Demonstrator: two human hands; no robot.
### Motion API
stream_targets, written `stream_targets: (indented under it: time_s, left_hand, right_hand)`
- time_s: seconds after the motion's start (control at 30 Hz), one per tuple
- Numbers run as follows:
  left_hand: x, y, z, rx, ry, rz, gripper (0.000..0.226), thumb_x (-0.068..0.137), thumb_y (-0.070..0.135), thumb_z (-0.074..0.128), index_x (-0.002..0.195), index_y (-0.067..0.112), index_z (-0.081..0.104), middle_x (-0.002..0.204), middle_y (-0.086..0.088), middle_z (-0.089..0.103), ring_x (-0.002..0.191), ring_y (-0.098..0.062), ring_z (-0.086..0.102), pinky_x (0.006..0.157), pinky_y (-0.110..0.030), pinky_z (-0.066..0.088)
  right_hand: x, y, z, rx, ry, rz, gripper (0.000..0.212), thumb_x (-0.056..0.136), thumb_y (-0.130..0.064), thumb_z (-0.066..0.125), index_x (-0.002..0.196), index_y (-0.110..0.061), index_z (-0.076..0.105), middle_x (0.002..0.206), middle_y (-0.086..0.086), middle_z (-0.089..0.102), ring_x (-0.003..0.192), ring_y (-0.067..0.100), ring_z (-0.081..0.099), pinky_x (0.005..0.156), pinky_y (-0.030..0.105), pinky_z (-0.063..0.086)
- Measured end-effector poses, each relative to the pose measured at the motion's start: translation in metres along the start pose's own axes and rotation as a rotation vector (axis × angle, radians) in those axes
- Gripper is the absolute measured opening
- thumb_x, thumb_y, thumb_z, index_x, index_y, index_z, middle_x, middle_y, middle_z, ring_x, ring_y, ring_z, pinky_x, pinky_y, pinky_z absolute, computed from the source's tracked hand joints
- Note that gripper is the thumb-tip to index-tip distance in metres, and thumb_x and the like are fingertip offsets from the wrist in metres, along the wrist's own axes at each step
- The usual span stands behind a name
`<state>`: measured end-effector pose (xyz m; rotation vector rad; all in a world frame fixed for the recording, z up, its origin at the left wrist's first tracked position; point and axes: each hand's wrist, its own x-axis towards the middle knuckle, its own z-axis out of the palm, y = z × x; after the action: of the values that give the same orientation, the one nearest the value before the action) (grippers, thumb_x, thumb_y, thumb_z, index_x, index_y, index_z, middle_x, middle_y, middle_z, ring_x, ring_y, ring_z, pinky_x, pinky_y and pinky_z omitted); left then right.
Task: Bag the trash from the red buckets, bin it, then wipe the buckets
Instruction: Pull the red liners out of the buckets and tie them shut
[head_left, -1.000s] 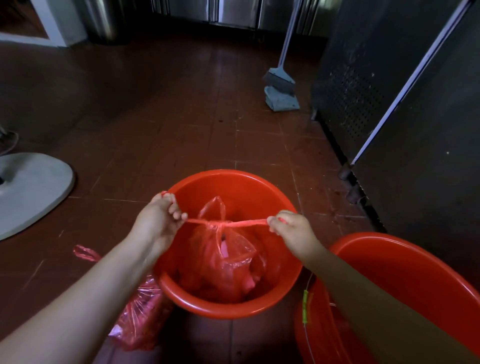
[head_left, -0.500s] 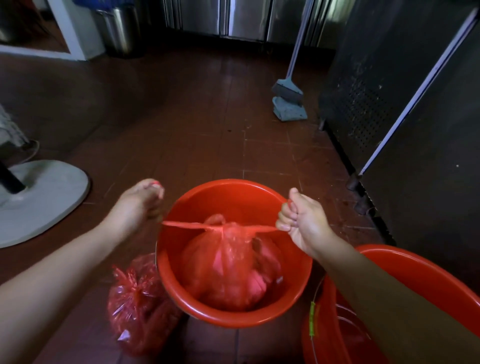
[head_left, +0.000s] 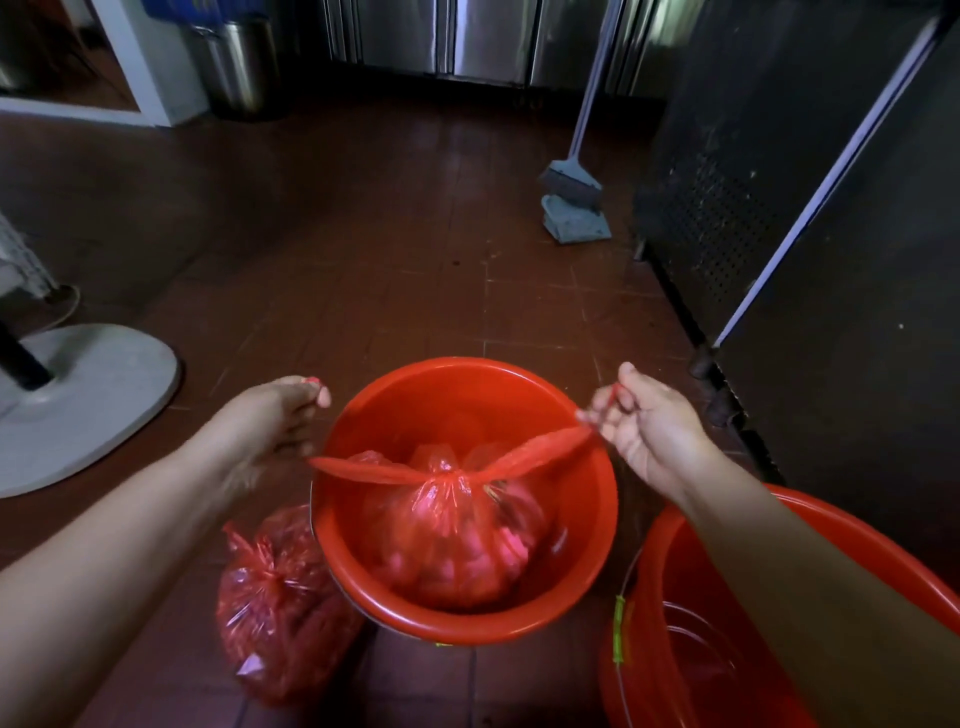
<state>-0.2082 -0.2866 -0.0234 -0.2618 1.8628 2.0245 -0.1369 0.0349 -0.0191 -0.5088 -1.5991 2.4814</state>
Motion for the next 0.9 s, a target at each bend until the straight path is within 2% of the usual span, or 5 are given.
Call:
stream_targets:
  time_s: [0.17, 0.3, 0.43, 0.63, 0.9]
  left_hand:
    - [-0.02, 0.015, 0.06, -0.179, -0.354, -0.223, 0.024, 0.095, 0.011, 0.039, 0.102, 0.006, 0.061, 0.042, 0.008, 0.022, 0.031, -0.002, 0.019, 0.029, -0.012, 0.015]
    - [-0.033, 0.013, 0.1, -0.027, -0.47, -0.154, 0.023, 0.097, 0.015, 0.043, 0.104, 0.017, 0.065, 0.044, 0.008, 0.023, 0.034, -0.002, 0.017, 0.031, -0.012, 0.014]
    - [-0.034, 0.017, 0.103, -0.014, -0.428, -0.123, 0.027, 0.096, 0.019, 0.046, 0.078, 0.013, 0.064, 0.043, 0.008, 0.021, 0.033, -0.002, 0.016, 0.031, -0.011, 0.013]
    - [-0.032, 0.022, 0.093, -0.198, -0.389, -0.259, 0.027, 0.096, 0.018, 0.042, 0.072, 0.011, 0.053, 0.038, 0.009, 0.02, 0.027, -0.001, 0.017, 0.028, -0.013, 0.01]
    - [-0.023, 0.038, 0.071, -0.425, -0.242, -0.374, 0.034, 0.097, 0.018, 0.042, 0.064, 0.012, 0.049, 0.035, 0.007, 0.021, 0.024, -0.005, 0.019, 0.028, -0.014, 0.012]
  right_hand:
    - [-0.007, -0.023, 0.053, -0.399, -0.356, -0.165, 0.043, 0.099, -0.018, 0.044, 0.103, 0.024, 0.051, 0.061, -0.014, 0.061, 0.067, 0.007, 0.051, 0.069, 0.025, 0.038]
    - [-0.012, -0.025, 0.085, -0.576, -0.43, -0.287, 0.04, 0.098, -0.015, 0.046, 0.095, 0.023, 0.054, 0.074, -0.015, 0.059, 0.067, -0.003, 0.054, 0.074, 0.024, 0.04]
    - [-0.014, -0.016, 0.086, -0.493, -0.418, -0.248, 0.033, 0.097, -0.018, 0.047, 0.083, 0.009, 0.06, 0.083, -0.007, 0.06, 0.07, 0.016, 0.055, 0.079, 0.027, 0.042]
    - [-0.016, 0.034, 0.06, -0.188, -0.336, -0.042, 0.02, 0.097, -0.017, 0.043, 0.095, -0.014, 0.063, 0.095, 0.005, 0.065, 0.086, 0.013, 0.061, 0.086, 0.027, 0.044]
    - [-0.032, 0.076, 0.054, -0.523, -0.474, -0.009, 0.009, 0.099, -0.007, 0.04, 0.102, -0.013, 0.046, 0.084, 0.006, 0.066, 0.076, 0.01, 0.063, 0.078, 0.022, 0.05]
